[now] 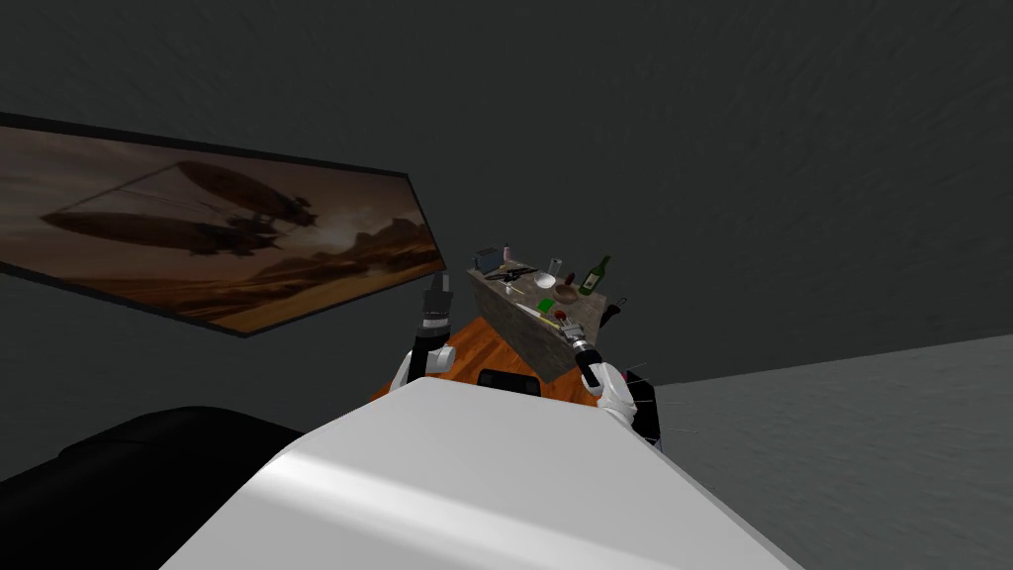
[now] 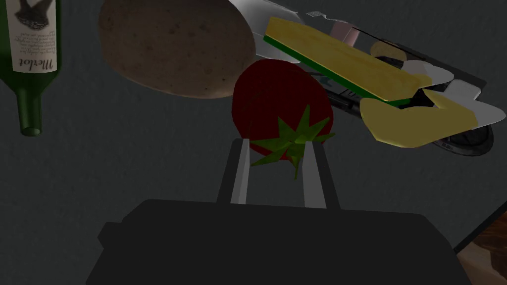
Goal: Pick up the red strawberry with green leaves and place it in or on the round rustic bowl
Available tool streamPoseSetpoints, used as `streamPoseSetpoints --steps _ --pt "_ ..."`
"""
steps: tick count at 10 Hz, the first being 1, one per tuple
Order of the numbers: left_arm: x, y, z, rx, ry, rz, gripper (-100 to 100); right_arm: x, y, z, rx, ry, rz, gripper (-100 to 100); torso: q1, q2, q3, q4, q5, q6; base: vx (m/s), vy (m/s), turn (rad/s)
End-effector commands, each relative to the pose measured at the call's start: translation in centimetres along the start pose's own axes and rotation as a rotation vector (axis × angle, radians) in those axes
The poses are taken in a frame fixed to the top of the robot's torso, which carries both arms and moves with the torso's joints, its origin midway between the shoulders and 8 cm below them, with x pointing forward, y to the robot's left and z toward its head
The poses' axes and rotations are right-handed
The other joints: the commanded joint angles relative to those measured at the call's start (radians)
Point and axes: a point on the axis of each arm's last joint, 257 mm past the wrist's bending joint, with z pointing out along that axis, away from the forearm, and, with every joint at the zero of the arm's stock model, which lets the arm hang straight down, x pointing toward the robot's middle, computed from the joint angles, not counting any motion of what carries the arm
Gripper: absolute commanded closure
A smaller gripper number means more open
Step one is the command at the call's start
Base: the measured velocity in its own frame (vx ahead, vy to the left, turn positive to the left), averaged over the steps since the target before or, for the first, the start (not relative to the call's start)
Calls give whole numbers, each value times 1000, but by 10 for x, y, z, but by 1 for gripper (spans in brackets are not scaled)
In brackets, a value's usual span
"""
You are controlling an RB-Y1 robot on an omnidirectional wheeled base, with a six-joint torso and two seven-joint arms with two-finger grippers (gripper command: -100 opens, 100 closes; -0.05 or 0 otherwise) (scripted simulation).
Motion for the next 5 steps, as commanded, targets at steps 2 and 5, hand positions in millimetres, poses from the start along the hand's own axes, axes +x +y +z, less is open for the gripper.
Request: streamPoseSetpoints --steps 2,5 --pt "0 0 0 0 0 0 0 -9 -12 5 -27 -10 -38 100 -2 0 0 0 0 0 -115 -112 96" --pt "0 0 0 0 0 0 0 -17 -26 12 -51 -16 -70 100 -2 1 0 0 0 -1 -118 -99 111"
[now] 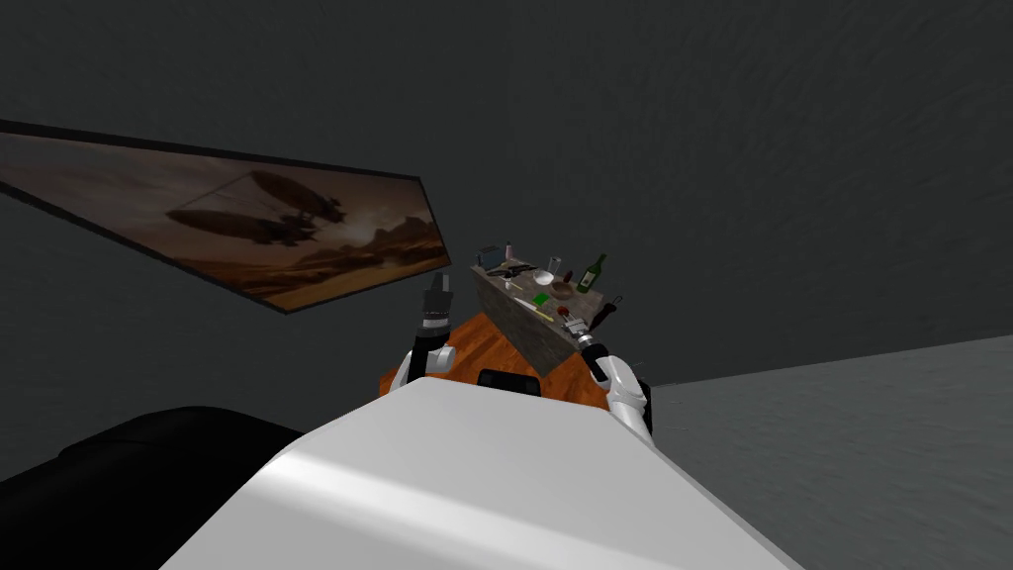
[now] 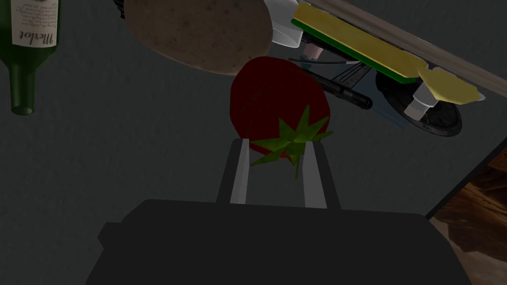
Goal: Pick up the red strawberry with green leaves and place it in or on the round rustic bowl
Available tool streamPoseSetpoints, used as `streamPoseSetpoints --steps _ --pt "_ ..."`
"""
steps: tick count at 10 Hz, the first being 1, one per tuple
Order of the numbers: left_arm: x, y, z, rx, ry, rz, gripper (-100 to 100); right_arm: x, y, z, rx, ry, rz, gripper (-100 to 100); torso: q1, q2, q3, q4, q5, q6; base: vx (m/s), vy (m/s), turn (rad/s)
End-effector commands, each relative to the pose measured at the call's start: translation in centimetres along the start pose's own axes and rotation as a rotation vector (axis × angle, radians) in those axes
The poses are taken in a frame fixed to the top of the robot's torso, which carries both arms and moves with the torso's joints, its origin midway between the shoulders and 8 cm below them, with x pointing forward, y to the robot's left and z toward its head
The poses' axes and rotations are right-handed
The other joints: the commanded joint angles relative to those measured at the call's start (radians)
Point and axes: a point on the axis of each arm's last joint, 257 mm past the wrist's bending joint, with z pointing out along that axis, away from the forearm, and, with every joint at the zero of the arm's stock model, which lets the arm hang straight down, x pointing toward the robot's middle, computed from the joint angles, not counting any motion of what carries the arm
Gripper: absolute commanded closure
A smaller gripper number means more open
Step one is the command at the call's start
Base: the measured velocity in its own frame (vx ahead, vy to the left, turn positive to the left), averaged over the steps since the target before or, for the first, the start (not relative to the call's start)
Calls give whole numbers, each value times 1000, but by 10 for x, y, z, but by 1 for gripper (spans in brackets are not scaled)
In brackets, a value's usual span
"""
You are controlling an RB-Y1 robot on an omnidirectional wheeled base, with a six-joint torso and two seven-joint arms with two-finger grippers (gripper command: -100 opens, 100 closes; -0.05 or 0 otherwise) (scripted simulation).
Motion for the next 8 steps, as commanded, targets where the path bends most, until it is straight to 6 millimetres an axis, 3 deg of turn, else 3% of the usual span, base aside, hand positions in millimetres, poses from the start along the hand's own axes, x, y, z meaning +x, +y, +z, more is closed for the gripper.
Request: streamPoseSetpoints --steps 1,5,8 --pt "0 0 0 0 0 0 0 -4 -7 3 -14 -2 -15 100 0 0 0 0 0 0 -102 -101 143" --pt "0 0 0 0 0 0 0 -10 -31 9 -29 4 -45 100 -1 -2 -1 0 0 -1 -100 -115 167" --pt "0 0 0 0 0 0 0 -13 -61 12 -23 22 -72 100 -1 -2 -1 -1 0 -2 -100 -116 258"
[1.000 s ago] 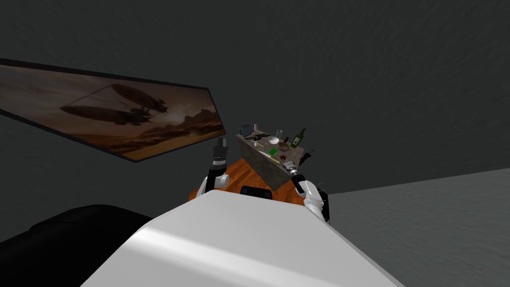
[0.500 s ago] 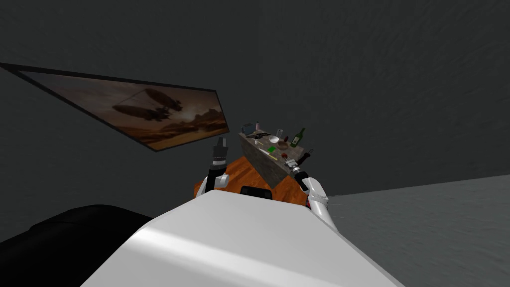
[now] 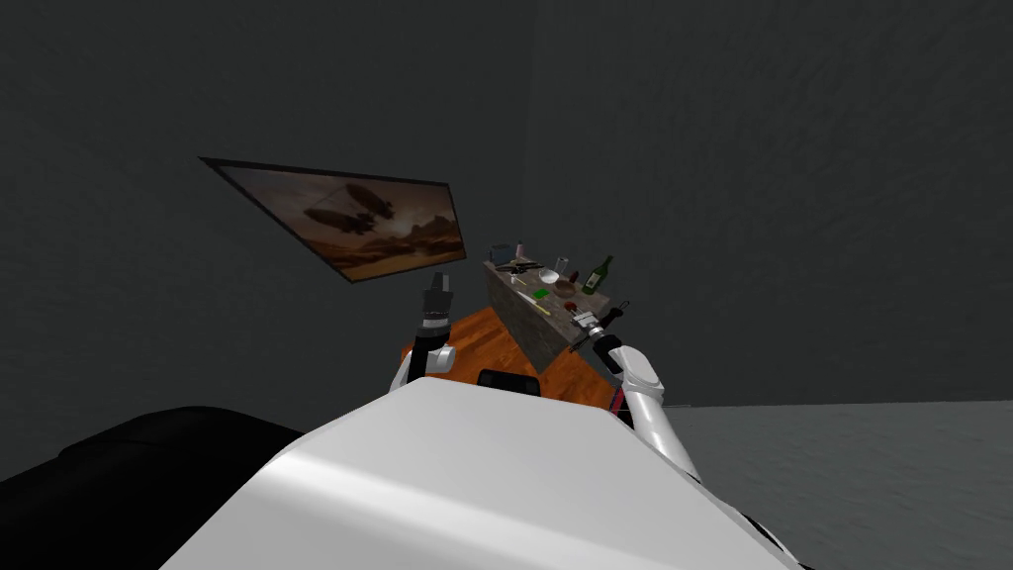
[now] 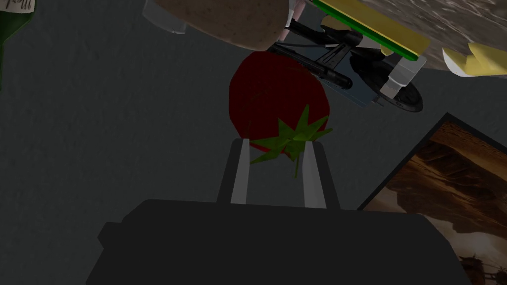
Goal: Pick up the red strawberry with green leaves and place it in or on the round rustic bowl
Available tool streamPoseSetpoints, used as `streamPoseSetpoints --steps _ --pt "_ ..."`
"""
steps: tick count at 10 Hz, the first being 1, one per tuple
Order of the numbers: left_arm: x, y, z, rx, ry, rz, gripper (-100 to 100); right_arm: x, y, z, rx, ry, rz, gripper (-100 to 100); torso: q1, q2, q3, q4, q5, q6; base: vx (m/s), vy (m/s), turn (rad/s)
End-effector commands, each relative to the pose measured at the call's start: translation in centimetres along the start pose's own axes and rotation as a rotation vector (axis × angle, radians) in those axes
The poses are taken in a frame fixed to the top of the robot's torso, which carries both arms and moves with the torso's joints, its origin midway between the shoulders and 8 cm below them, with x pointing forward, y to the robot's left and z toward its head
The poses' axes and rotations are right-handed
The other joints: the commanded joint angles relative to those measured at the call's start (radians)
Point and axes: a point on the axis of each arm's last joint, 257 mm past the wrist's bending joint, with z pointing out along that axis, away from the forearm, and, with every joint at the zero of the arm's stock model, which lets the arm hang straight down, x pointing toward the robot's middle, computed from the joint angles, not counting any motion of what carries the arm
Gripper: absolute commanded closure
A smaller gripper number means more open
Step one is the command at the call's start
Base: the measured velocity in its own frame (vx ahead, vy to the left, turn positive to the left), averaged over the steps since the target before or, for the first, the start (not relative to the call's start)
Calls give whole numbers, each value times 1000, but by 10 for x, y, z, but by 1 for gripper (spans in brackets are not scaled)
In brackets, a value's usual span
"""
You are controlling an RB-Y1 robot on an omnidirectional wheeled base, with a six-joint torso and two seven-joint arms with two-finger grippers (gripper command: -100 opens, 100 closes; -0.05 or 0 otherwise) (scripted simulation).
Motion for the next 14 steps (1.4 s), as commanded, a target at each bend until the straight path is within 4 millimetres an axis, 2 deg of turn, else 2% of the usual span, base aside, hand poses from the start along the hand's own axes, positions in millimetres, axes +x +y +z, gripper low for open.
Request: streamPoseSetpoints --steps 1,4,5,7,8,9,10,14 --pt "0 0 0 0 0 0 0 0 -16 1 7 10 -9 100 0 0 0 0 0 0 -62 -88 221" --pt "0 0 0 0 0 0 0 1 -44 -1 29 30 -32 100 3 -5 -3 -1 0 -2 -33 -71 235" --pt "0 0 0 0 0 0 0 1 -65 -5 51 45 -49 100 3 -6 -3 -1 0 -2 -13 -56 281" --pt "0 0 0 0 0 0 0 2 -87 -10 76 61 -67 100 4 -8 -5 -1 1 -3 8 -50 301" --pt "0 0 0 0 0 0 0 4 -107 -17 103 78 -86 100 5 -9 -5 -2 1 -3 43 -50 330" --pt "0 0 0 0 0 0 0 4 -107 -17 103 78 -86 100 4 -11 -6 -2 1 -2 43 -43 124" --pt "0 0 0 0 0 0 0 5 -117 -21 117 88 -94 100 4 -11 -6 -2 1 -1 39 -21 97" --pt "0 0 0 0 0 0 0 21 -172 -51 199 159 -144 100 4 -17 -9 -3 1 -3 97 -51 264"
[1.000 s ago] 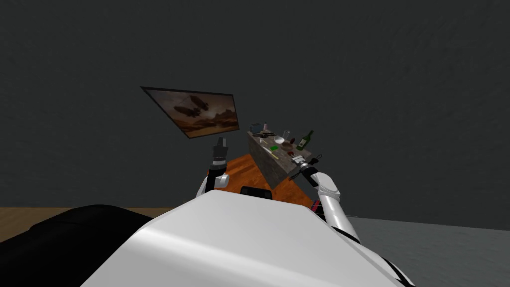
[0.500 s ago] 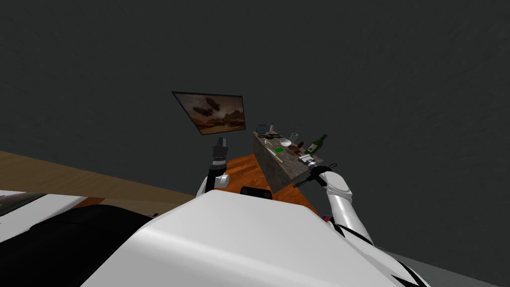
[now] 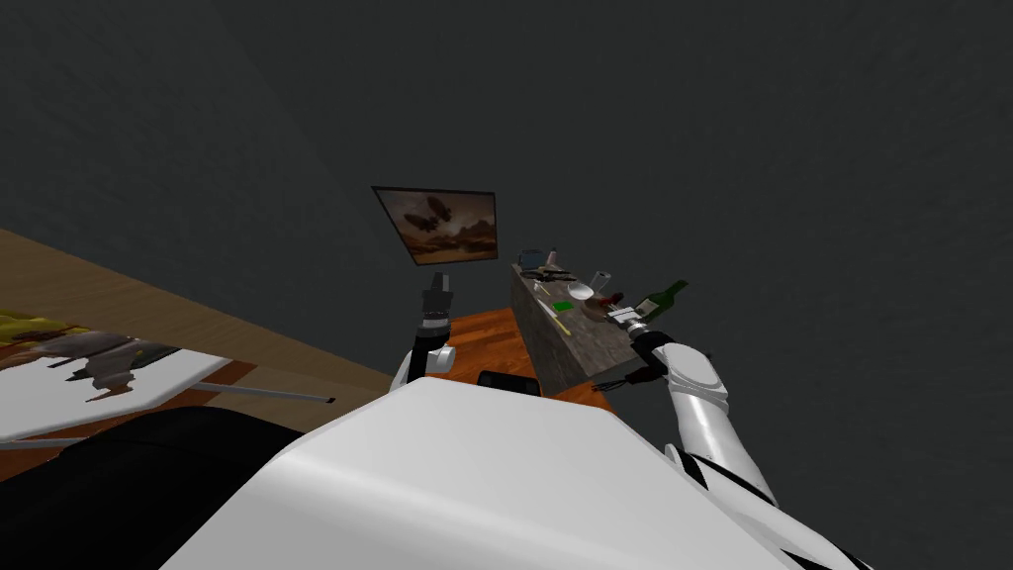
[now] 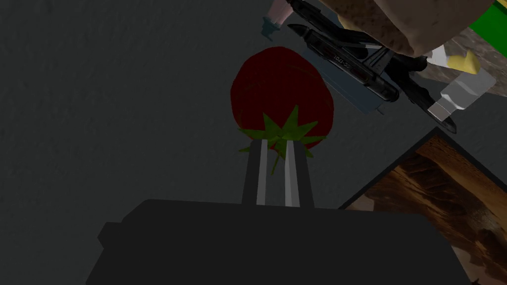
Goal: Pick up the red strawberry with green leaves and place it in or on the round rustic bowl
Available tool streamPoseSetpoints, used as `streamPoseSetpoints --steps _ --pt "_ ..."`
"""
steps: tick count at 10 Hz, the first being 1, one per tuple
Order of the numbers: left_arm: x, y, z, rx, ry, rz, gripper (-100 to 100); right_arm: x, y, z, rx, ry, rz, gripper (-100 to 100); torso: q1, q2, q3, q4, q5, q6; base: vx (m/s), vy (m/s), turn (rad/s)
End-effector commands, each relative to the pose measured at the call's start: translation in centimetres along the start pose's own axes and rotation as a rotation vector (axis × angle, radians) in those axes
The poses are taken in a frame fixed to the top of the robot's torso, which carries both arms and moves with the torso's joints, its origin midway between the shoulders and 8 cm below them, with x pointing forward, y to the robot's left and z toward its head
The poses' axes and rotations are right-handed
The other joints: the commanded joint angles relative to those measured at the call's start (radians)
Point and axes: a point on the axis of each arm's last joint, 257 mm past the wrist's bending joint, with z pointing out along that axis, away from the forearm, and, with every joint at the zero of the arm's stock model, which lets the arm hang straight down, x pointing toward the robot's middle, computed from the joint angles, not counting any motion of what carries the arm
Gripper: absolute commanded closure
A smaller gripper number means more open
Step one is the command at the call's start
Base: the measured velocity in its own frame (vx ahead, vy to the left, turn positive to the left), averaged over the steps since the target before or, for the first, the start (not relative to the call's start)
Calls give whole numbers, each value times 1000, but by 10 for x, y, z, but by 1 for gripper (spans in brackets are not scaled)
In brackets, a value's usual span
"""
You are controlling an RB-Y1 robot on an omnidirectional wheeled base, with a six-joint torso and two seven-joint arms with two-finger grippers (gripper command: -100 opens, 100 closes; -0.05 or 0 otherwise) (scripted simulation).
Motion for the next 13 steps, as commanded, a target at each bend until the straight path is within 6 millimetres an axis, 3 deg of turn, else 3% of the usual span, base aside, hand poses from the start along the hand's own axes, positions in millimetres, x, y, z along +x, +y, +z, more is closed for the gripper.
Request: streamPoseSetpoints --steps 1,2,3,7,8,9,13 --pt "0 0 0 0 0 0 0 12 -20 -8 28 31 -15 100 0 0 0 0 0 0 134 -48 194" --pt "0 0 0 0 0 0 0 8 -11 -5 19 18 -7 100 2 0 0 0 0 0 59 -20 35" --pt "0 0 0 0 0 0 0 9 -13 -5 22 20 -9 -100 4 4 2 0 0 1 12 -6 -2" --pt "0 0 0 0 0 0 0 9 -13 -5 22 19 -9 -100 7 10 5 2 1 1 2 -1 0" --pt "0 0 0 0 0 0 0 9 -13 -5 22 19 -9 0 7 10 5 2 1 1 0 0 0" --pt "0 0 0 0 0 0 0 3 -25 -7 20 15 -9 -100 7 10 6 2 1 1 0 23 -33" --pt "0 0 0 0 0 0 0 -10 -54 -11 16 5 -7 -100 10 10 6 2 2 1 4 52 -30"
